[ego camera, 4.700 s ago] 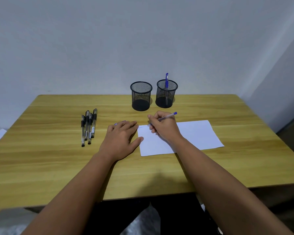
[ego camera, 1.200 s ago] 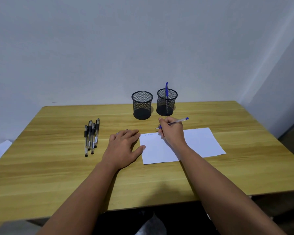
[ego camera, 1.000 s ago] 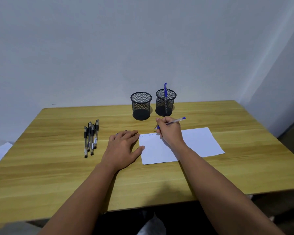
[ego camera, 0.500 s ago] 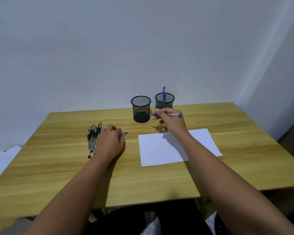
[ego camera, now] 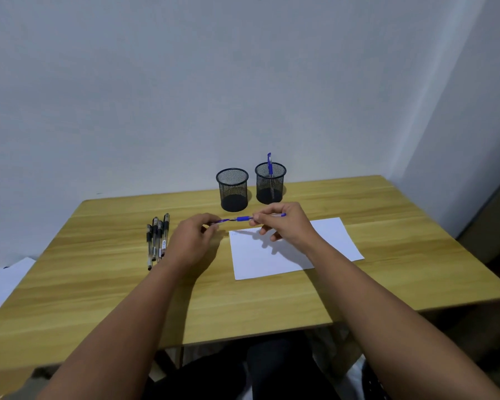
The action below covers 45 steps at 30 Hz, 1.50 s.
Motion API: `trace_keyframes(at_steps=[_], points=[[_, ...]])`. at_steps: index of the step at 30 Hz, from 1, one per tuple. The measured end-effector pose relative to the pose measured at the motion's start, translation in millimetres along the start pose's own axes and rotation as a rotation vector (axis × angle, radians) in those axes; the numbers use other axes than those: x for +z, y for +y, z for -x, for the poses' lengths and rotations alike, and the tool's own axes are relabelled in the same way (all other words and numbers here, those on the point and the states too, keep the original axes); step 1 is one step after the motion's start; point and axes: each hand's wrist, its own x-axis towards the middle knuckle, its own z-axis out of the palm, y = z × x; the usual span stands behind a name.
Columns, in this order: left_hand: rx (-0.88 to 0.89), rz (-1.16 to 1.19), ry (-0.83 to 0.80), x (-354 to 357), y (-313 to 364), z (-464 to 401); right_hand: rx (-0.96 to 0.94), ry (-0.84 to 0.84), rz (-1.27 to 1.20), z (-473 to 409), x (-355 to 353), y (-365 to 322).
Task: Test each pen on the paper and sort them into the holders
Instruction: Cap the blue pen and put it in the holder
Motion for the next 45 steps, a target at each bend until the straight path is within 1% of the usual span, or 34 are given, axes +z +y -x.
trace_keyframes(at_steps=[8,13,14,15,18,19,20,22,28,33,35,37,38,39,41,42,43,45], points=[[0.087,0.014,0.019,-8.9,18.6,5.2,-0.038,-0.020,-0.016,12.9,-3.0,-11.4],[0.104,0.052,-0.014,-7.1,32.1,8.4,-0.026,-0.045,-0.019,18.4,-4.0,-12.6],[0.072,0.104,-0.029,-5.6,35.2,8.0,-0.017,-0.045,-0.015,19.2,-4.3,-12.7],[0.013,0.220,-0.041,-4.8,39.0,7.5,-0.009,-0.041,0.001,19.6,-5.0,-12.7],[-0.254,0.735,-0.026,-5.2,50.7,1.4,-0.007,-0.031,0.096,20.9,-5.5,-14.2],[-0.324,0.868,-0.011,-5.1,56.0,-0.4,-0.012,-0.026,0.103,20.5,-4.9,-14.2],[-0.378,0.960,0.007,-3.7,60.7,-2.4,-0.021,-0.016,0.089,19.9,-4.0,-14.1],[-0.430,1.019,0.045,3.2,71.3,-5.0,-0.043,0.015,0.042,19.2,-2.3,-14.3],[-0.426,0.921,0.111,19.8,94.0,-10.7,-0.104,0.113,0.017,17.1,-8.0,-12.7],[-0.388,0.842,0.117,30.2,108.6,-16.5,-0.090,0.146,0.009,15.1,-15.4,-4.8],[-0.338,0.761,0.066,30.7,111.9,-23.7,-0.063,0.106,0.083,11.3,-24.7,-9.1],[-0.246,0.682,0.002,27.8,118.4,-35.3,-0.039,0.034,0.282,2.1,-38.7,-20.1],[-0.210,0.671,-0.016,26.3,121.6,-42.8,-0.044,0.026,0.380,-5.5,-46.6,-27.1],[-0.192,0.678,-0.026,25.1,123.7,-50.9,-0.056,0.052,0.442,-15.0,-54.1,-34.5],[-0.190,0.653,-0.031,24.6,124.5,-67.6,-0.095,0.174,0.458,-35.6,-67.5,-52.0],[-0.170,0.576,-0.015,26.8,121.3,-77.6,-0.125,0.240,0.446,-46.7,-73.2,-59.9],[-0.131,0.446,0.000,30.3,118.2,-86.8,-0.154,0.294,0.432,-57.8,-78.4,-67.0],[-0.046,0.113,0.036,40.9,111.6,-103.1,-0.183,0.348,0.414,-79.5,-84.8,-77.5]])
